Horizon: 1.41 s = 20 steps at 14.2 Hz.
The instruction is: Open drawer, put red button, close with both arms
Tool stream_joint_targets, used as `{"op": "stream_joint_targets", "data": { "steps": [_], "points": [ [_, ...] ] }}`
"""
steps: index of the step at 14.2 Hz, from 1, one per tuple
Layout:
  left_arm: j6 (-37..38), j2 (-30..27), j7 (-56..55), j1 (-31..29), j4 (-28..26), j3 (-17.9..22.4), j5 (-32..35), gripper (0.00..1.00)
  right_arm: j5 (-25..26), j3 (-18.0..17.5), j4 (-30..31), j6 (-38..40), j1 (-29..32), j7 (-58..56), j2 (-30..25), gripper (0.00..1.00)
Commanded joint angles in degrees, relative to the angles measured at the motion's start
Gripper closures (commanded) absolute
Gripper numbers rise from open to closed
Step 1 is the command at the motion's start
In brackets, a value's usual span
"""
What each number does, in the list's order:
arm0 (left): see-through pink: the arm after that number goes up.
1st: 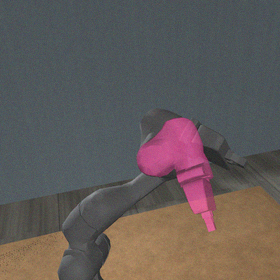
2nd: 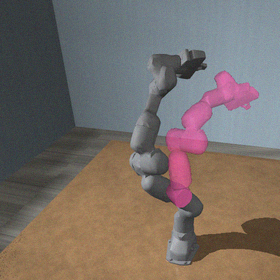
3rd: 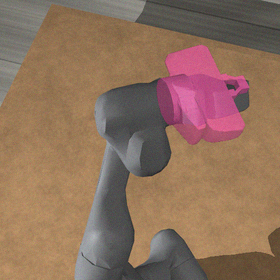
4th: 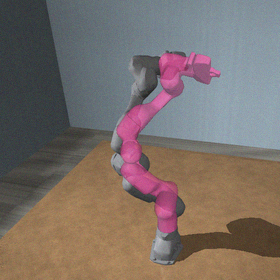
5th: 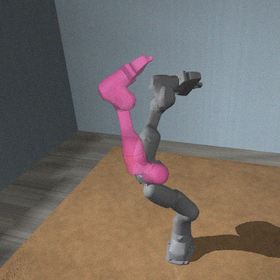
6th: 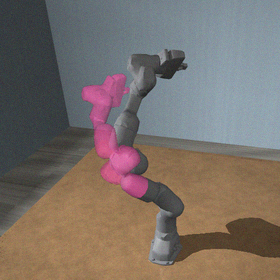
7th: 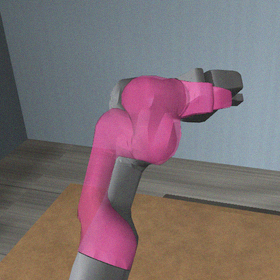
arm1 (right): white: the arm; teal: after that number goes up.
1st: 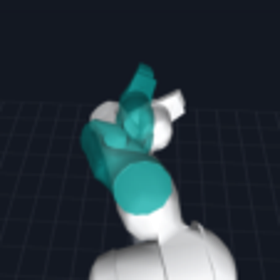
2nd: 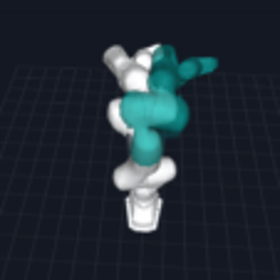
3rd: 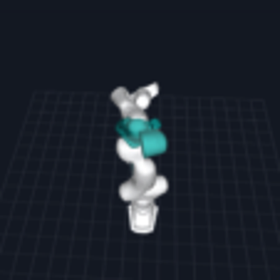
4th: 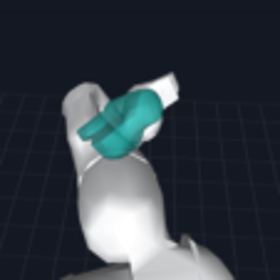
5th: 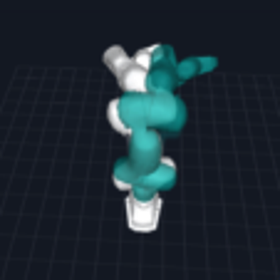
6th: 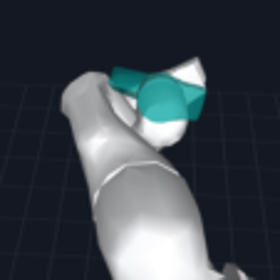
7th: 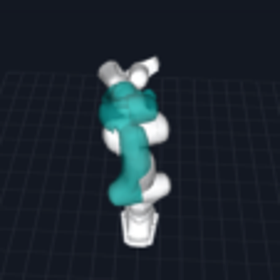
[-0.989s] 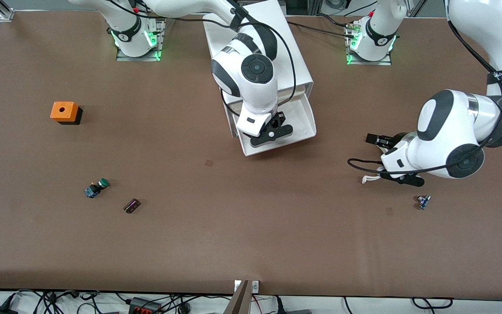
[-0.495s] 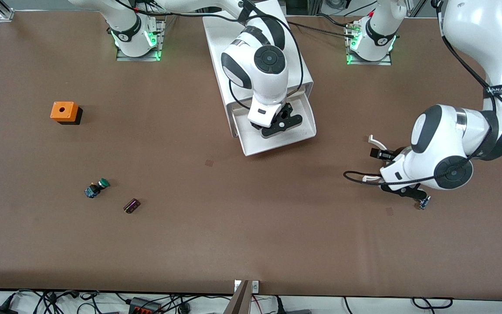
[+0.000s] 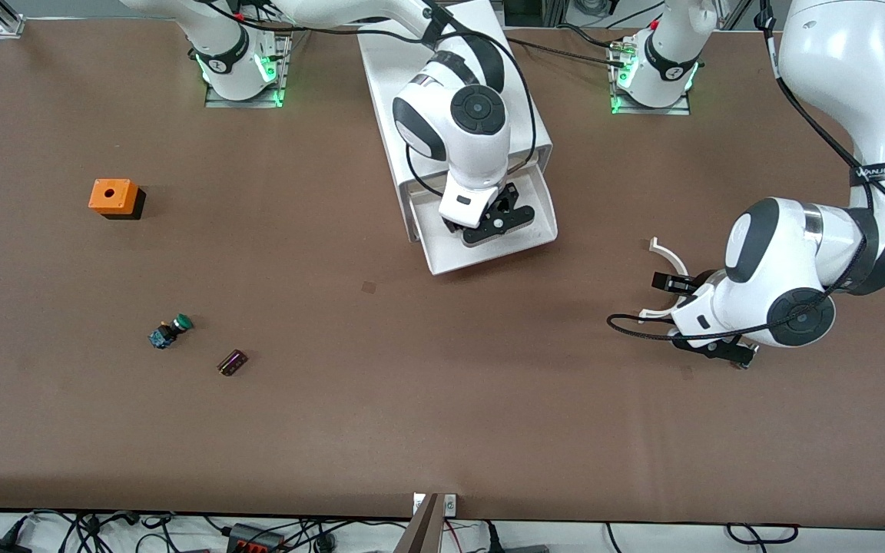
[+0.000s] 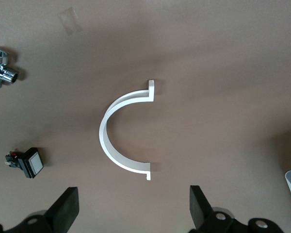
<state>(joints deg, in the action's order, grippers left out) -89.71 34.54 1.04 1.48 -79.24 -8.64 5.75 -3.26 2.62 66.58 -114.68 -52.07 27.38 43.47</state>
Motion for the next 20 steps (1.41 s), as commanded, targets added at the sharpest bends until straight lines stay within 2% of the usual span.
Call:
{"op": "stream_joint_targets", "data": {
  "steps": [1, 4, 6, 10, 13, 15, 17, 20],
  "points": [
    [1.0, 0.7, -1.1, 0.1, 1.7, -0.3, 0.1, 0.00, -0.1, 0.8, -5.0, 1.5, 1.9, 2.7, 0.0, 0.00],
    [0.2, 0.5, -7.5, -0.1, 0.9, -0.6, -7.6, 0.00, 0.4, 0.7, -5.5, 2.4, 8.2, 2.7, -3.4, 0.00],
    [-2.6, 0.2, -12.0, 1.0, -0.3, -1.6, -8.8, 0.00, 1.1, 2.0, -5.4, 2.8, 12.9, -1.0, -3.7, 0.00],
    [-22.6, -4.9, -22.5, 3.0, -14.9, -6.3, -8.4, 0.00, 1.6, 2.2, -5.3, 11.5, 23.7, -10.9, -6.4, 0.00],
    [-31.0, -4.9, -34.4, 5.7, -18.7, -9.6, -8.4, 0.00, 0.9, 2.1, -4.2, 16.3, 32.0, -18.8, -9.2, 0.00],
    [-41.0, -4.9, -41.8, 9.7, -23.0, -9.7, -8.4, 0.00, 0.8, 2.1, -4.1, 17.6, 36.1, -19.8, -11.1, 0.00],
    [-43.1, -4.4, -43.6, 10.8, -23.4, -9.9, -8.5, 0.00, 0.8, 2.1, -3.9, 21.0, 38.3, -21.6, -13.1, 0.00],
    [-41.4, -4.8, -45.4, 10.1, -23.4, -13.8, -8.6, 0.00, 1.1, 2.2, -4.0, 24.3, 41.8, -22.5, -15.2, 0.00]
  ]
}}
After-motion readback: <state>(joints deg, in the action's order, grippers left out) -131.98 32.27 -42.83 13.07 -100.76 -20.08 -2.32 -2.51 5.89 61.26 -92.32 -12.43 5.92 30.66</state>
